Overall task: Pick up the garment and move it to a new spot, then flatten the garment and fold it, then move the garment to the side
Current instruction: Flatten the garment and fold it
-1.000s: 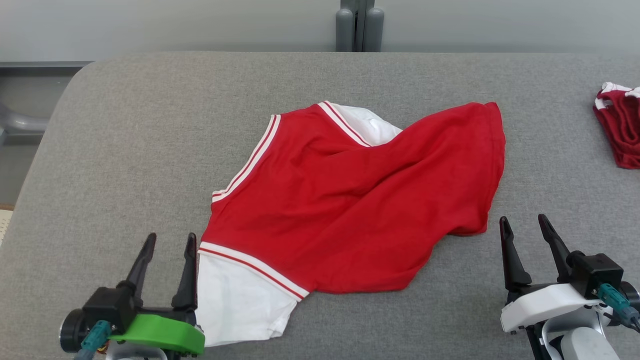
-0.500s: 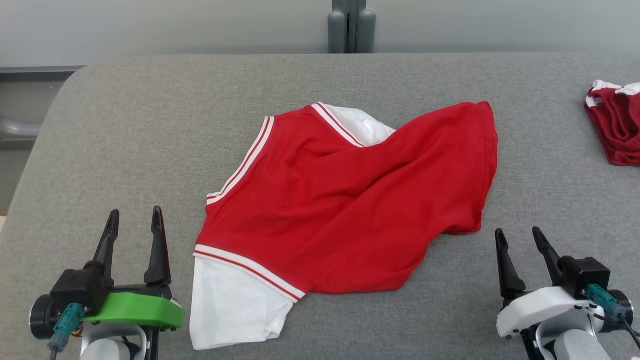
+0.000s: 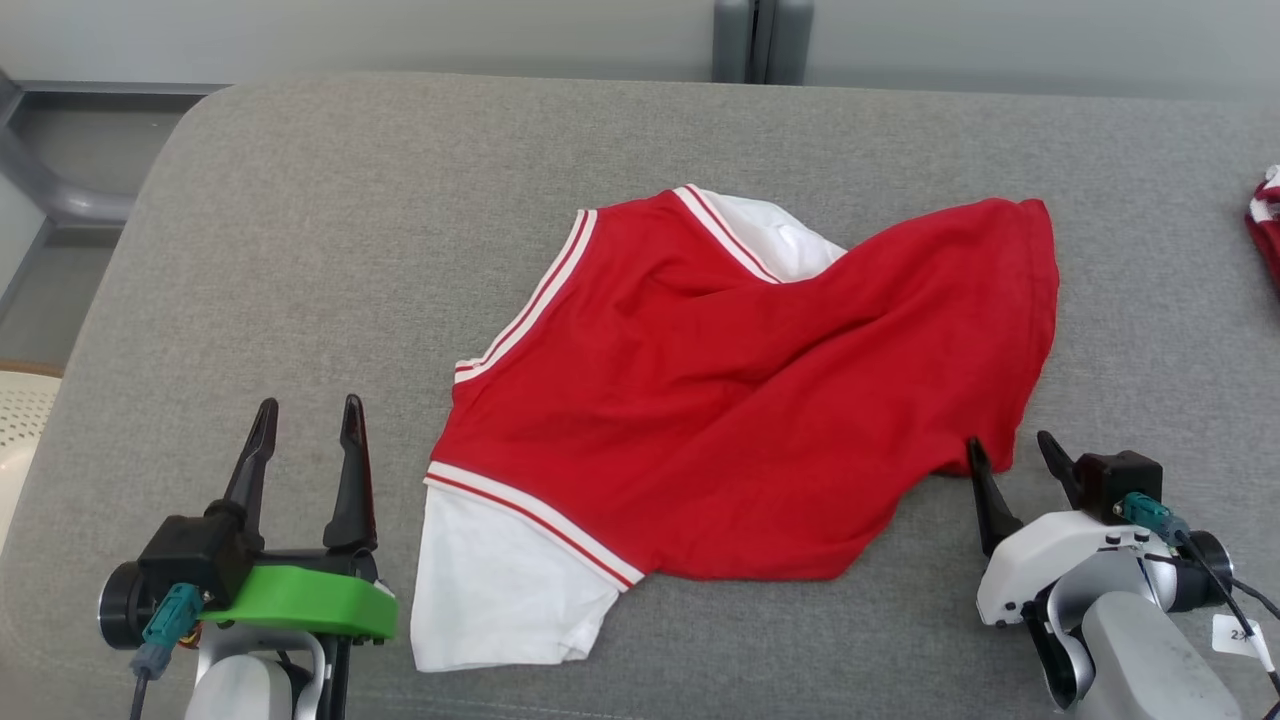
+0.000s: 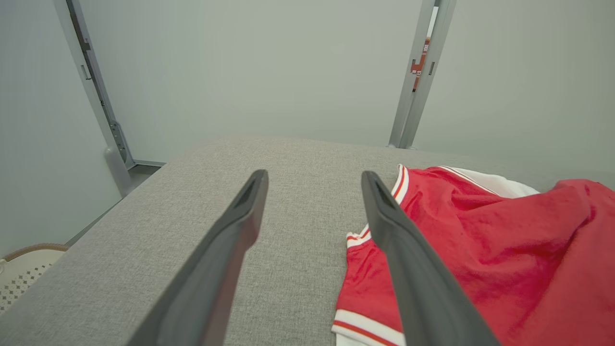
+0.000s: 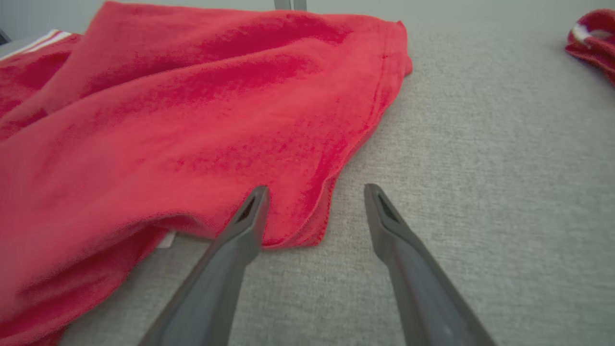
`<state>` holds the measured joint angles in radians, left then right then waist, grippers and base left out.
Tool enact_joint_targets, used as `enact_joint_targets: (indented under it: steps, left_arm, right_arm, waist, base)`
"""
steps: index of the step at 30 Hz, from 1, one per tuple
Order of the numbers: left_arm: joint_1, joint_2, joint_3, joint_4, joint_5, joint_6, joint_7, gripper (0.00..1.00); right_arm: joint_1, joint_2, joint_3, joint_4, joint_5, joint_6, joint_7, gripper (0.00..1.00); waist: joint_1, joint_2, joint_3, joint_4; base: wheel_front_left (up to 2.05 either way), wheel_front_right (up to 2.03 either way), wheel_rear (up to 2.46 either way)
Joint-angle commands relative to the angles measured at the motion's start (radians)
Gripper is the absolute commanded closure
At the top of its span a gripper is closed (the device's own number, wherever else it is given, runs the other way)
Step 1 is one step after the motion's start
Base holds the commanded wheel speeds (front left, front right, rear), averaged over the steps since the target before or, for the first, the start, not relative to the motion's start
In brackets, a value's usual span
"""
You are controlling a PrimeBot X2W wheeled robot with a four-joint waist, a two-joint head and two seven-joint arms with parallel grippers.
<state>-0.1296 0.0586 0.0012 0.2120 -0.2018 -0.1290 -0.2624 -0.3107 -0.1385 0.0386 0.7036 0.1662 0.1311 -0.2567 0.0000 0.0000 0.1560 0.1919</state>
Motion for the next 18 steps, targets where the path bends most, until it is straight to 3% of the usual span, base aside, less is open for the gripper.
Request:
enact_joint_targets:
  steps: [1, 2, 3, 4, 5, 9, 18]
  left_arm:
    - [-0.015, 0.000, -0.001, 0.003, -0.011, -0.002, -0.003, 0.00]
    - [-0.016, 0.000, -0.002, 0.003, -0.012, -0.002, -0.003, 0.00]
    - [-0.016, -0.001, -0.002, 0.003, -0.013, -0.003, -0.003, 0.00]
    - [-0.014, -0.002, -0.001, 0.003, -0.013, -0.003, -0.003, 0.00]
    - [-0.011, -0.002, 0.002, 0.003, -0.013, -0.003, -0.003, 0.00]
    - [0.013, -0.003, 0.017, 0.002, -0.009, -0.003, -0.003, 0.00]
    - [0.037, -0.004, 0.033, -0.001, 0.003, -0.003, -0.003, 0.00]
  right_arm:
    - [-0.015, -0.004, -0.003, 0.030, 0.005, -0.001, -0.002, 0.00]
    - [-0.023, 0.001, 0.000, 0.055, 0.011, -0.001, -0.003, 0.00]
    - [-0.028, 0.004, 0.003, 0.073, 0.017, -0.001, -0.004, 0.51]
    - [-0.031, 0.006, 0.009, 0.091, 0.023, -0.001, -0.004, 0.95]
    - [-0.033, 0.007, 0.014, 0.101, 0.029, -0.001, -0.003, 1.00]
    - [-0.044, -0.009, 0.011, 0.059, 0.048, -0.001, -0.007, 1.00]
    - [0.064, -0.079, -0.066, -0.300, 0.035, -0.001, -0.008, 1.00]
  waist:
    - [0.0000, 0.0000, 0.009, 0.021]
    - [0.0000, 0.0000, 0.010, 0.024]
    - [0.0000, 0.0000, 0.010, 0.026]
    - [0.0000, 0.0000, 0.009, 0.027]
    - [0.0000, 0.0000, 0.008, 0.025]
    - [0.0000, 0.0000, -0.002, 0.001]
    - [0.0000, 0.0000, -0.028, -0.045]
  base:
    - [0.00, 0.00, 0.00]
    - [0.00, 0.00, 0.00]
    - [0.00, 0.00, 0.00]
    - [0.00, 0.00, 0.00]
    - [0.00, 0.00, 0.00]
    - [0.00, 0.00, 0.00]
    - [0.00, 0.00, 0.00]
